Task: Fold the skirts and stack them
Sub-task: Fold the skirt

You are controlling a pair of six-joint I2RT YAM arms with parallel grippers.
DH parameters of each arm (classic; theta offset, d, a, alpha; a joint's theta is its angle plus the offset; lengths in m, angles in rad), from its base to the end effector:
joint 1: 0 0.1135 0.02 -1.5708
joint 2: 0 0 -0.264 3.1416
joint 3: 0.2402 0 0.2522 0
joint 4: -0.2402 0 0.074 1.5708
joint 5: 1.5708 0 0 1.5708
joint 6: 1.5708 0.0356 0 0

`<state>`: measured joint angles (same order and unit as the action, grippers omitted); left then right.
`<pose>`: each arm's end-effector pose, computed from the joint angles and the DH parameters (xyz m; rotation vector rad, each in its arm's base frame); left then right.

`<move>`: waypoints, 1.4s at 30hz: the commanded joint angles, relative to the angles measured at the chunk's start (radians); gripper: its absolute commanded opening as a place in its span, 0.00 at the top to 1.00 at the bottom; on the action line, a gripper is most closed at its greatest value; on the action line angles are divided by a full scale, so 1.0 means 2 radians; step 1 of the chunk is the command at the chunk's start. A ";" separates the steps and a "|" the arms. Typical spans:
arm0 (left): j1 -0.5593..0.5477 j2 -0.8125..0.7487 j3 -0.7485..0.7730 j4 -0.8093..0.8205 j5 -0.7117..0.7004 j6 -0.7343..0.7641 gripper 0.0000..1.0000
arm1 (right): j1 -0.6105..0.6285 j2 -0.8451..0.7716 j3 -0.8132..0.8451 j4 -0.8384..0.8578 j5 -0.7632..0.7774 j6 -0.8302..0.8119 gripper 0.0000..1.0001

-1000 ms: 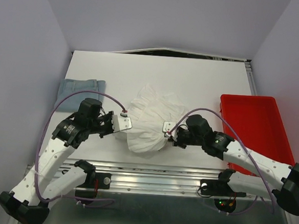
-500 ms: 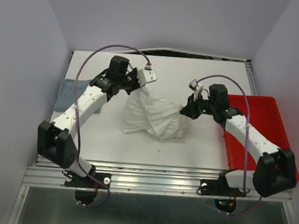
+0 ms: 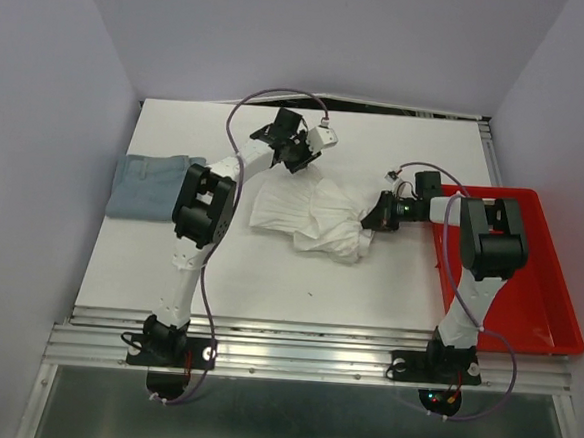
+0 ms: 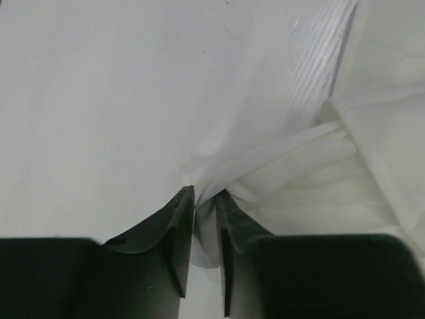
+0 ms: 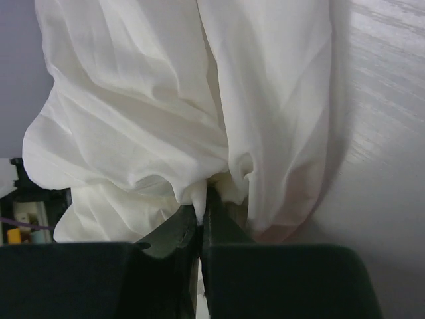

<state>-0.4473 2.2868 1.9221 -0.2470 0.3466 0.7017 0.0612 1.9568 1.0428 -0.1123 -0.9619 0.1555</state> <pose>0.4740 -0.2408 0.2196 1.3273 1.6917 -0.2306 0.3629 0.0515 0.1200 -0.2362 2.4152 1.3182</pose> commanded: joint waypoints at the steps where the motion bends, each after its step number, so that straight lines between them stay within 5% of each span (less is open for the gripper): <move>1: 0.004 0.009 0.048 0.007 -0.012 -0.027 0.58 | -0.005 0.013 0.024 0.044 -0.013 0.040 0.99; 3: 0.004 -0.004 0.045 0.007 -0.018 -0.035 0.48 | -0.005 0.013 0.013 0.045 -0.004 0.043 0.99; 4: 0.004 -0.015 0.040 0.009 -0.021 -0.037 0.33 | -0.005 0.011 0.007 0.047 0.001 0.043 0.99; 6: 0.005 -0.058 0.007 0.017 -0.037 -0.048 0.31 | -0.005 0.003 -0.009 0.051 0.016 0.059 0.99; 8: 0.005 -0.095 -0.022 0.018 -0.046 -0.058 0.02 | -0.005 0.000 -0.022 0.073 0.028 0.072 0.99; 14: 0.010 -0.267 -0.177 0.025 -0.067 -0.113 0.02 | 0.017 -0.019 -0.070 0.099 0.078 0.102 0.99; 21: 0.015 -0.382 -0.327 -0.007 0.026 -0.200 0.02 | 0.089 -0.030 -0.106 0.091 0.100 0.134 0.92; 25: 0.015 -0.369 -0.377 0.011 0.065 -0.221 0.03 | 0.113 -0.046 -0.105 0.059 0.084 0.135 0.78; 27: 0.015 -0.345 -0.381 0.018 0.068 -0.224 0.19 | 0.113 -0.073 -0.100 -0.004 0.087 0.096 0.68; 29: 0.014 -0.324 -0.374 0.018 0.068 -0.224 0.28 | 0.113 -0.098 -0.082 -0.050 0.094 0.067 0.56; 30: 0.014 -0.299 -0.365 0.017 0.068 -0.224 0.33 | 0.113 -0.113 -0.077 -0.069 0.104 0.054 0.39; 33: 0.009 -0.252 -0.349 0.011 0.065 -0.214 0.42 | 0.108 -0.177 -0.048 -0.148 0.122 0.008 0.22; 38: 0.000 -0.184 -0.328 0.002 0.055 -0.160 0.48 | 0.092 -0.215 0.005 -0.192 0.146 -0.023 0.20; 42: -0.004 -0.130 -0.286 -0.008 0.008 -0.102 0.48 | 0.088 -0.169 0.039 -0.205 0.158 -0.068 0.29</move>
<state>-0.4442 1.9533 1.2922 -0.2340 0.4362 0.3805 0.2504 1.5558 1.0554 -0.4377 -0.6983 0.1253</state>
